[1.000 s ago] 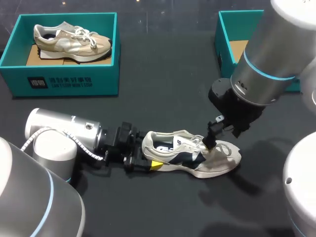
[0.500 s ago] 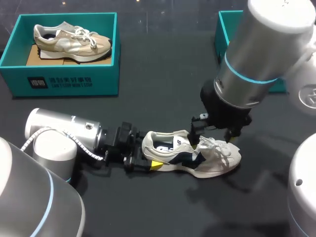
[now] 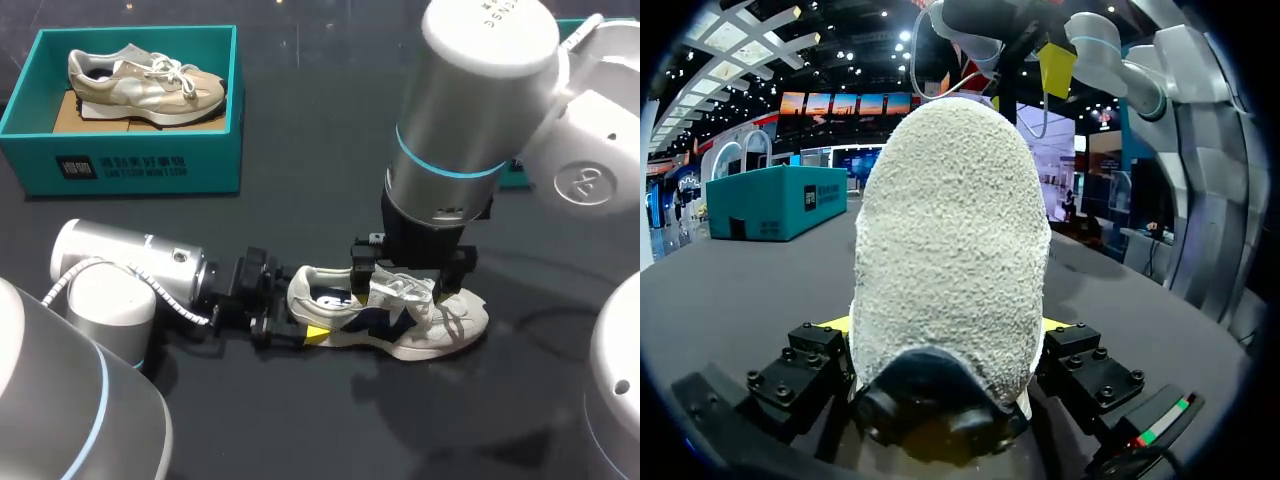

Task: Take the shoe out of the shoebox, open the shoe tongue, remove and reinsert the insole, then place the shoe into the shoebox

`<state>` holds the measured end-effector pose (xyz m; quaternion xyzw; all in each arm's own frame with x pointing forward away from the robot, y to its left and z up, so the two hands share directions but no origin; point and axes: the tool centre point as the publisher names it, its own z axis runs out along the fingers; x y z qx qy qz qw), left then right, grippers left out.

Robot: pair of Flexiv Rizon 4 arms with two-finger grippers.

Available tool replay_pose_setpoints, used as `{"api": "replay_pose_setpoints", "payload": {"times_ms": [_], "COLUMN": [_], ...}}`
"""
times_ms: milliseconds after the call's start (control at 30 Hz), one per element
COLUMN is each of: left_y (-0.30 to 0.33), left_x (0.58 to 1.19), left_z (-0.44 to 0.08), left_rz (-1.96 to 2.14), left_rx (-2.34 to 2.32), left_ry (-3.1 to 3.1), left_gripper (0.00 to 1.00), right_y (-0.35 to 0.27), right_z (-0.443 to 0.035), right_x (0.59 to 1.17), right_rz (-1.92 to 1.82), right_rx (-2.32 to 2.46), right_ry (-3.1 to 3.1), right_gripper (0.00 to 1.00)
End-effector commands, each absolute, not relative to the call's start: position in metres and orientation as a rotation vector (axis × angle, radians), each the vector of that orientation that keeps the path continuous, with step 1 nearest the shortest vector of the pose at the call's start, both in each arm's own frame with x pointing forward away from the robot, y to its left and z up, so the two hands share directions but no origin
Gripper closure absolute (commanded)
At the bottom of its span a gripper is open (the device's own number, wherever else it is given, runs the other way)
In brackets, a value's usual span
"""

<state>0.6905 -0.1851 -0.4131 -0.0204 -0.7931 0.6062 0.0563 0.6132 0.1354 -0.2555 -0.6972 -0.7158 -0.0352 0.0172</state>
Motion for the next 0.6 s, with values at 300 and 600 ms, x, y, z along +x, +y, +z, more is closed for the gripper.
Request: {"api": "replay_pose_setpoints", "payload": {"times_ms": [300, 600], "left_y": [-0.185, -0.185], "left_x": [0.691, 0.691], "left_z": [-0.414, -0.414], "left_rz": [1.834, 1.834], "left_rx": [-0.064, -0.064], "left_ry": [-2.407, -2.407], "left_gripper": [1.00, 1.00], "right_y": [0.161, 0.168], "right_z": [-0.273, -0.289], "right_x": [0.635, 0.647], "right_rz": [0.095, 0.115], "right_rx": [-2.364, -2.382], "right_ry": [-2.153, -2.194], "right_gripper": [0.00, 0.00]}}
